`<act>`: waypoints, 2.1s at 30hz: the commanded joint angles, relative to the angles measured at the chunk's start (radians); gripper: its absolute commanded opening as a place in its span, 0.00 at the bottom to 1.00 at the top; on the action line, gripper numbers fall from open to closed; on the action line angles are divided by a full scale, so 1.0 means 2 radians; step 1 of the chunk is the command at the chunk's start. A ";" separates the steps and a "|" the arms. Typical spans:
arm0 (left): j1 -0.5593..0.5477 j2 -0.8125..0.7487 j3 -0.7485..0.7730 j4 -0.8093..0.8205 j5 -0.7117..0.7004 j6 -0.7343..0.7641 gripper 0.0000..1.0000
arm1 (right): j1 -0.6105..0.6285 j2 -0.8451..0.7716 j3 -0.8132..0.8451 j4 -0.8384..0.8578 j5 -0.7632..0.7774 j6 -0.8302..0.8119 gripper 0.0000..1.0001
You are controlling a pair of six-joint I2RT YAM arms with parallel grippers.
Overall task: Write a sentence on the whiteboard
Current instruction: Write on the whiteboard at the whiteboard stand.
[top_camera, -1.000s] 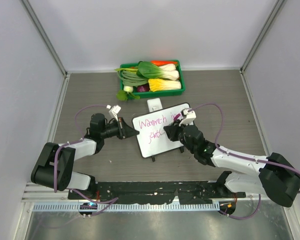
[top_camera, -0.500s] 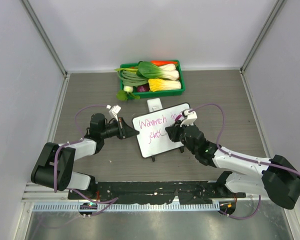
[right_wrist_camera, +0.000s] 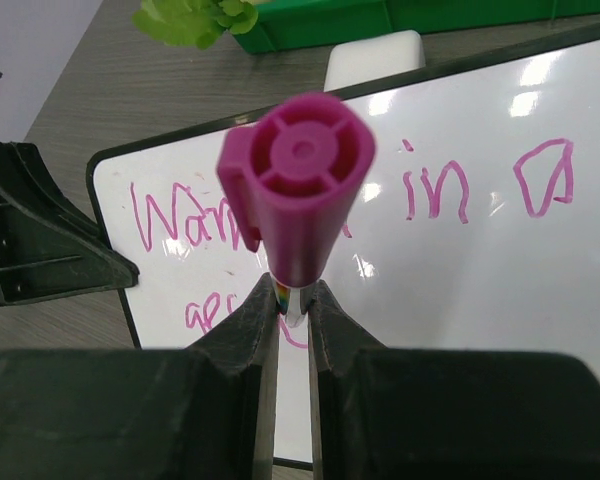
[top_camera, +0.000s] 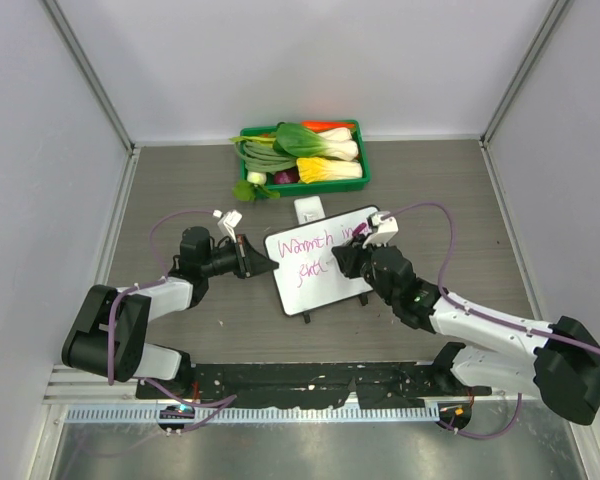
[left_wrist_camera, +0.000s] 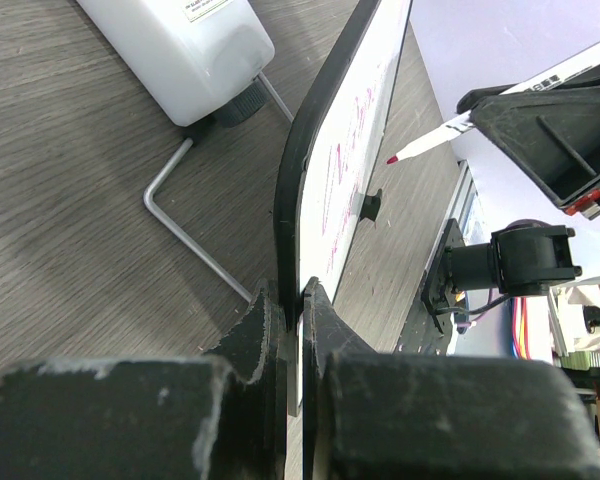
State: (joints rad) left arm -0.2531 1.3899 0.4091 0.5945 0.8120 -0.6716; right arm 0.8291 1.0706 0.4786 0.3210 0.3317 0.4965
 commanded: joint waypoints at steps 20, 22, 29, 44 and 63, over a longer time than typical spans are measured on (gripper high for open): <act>0.002 0.006 -0.004 -0.017 -0.052 0.040 0.00 | 0.000 0.028 0.006 0.028 0.011 -0.004 0.01; 0.002 0.006 -0.004 -0.017 -0.052 0.041 0.00 | -0.001 0.032 0.006 0.029 0.016 -0.004 0.01; 0.002 0.005 -0.004 -0.017 -0.052 0.041 0.00 | 0.000 0.036 0.006 0.028 0.028 -0.008 0.01; 0.002 0.005 -0.004 -0.017 -0.051 0.040 0.00 | 0.000 0.032 0.016 0.024 0.067 -0.004 0.01; 0.002 0.005 -0.004 -0.016 -0.050 0.040 0.00 | 0.000 0.048 0.008 0.029 0.017 0.000 0.01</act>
State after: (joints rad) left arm -0.2531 1.3899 0.4091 0.5945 0.8116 -0.6716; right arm 0.8291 1.1530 0.4911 0.3836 0.3733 0.4946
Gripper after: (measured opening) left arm 0.043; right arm 0.174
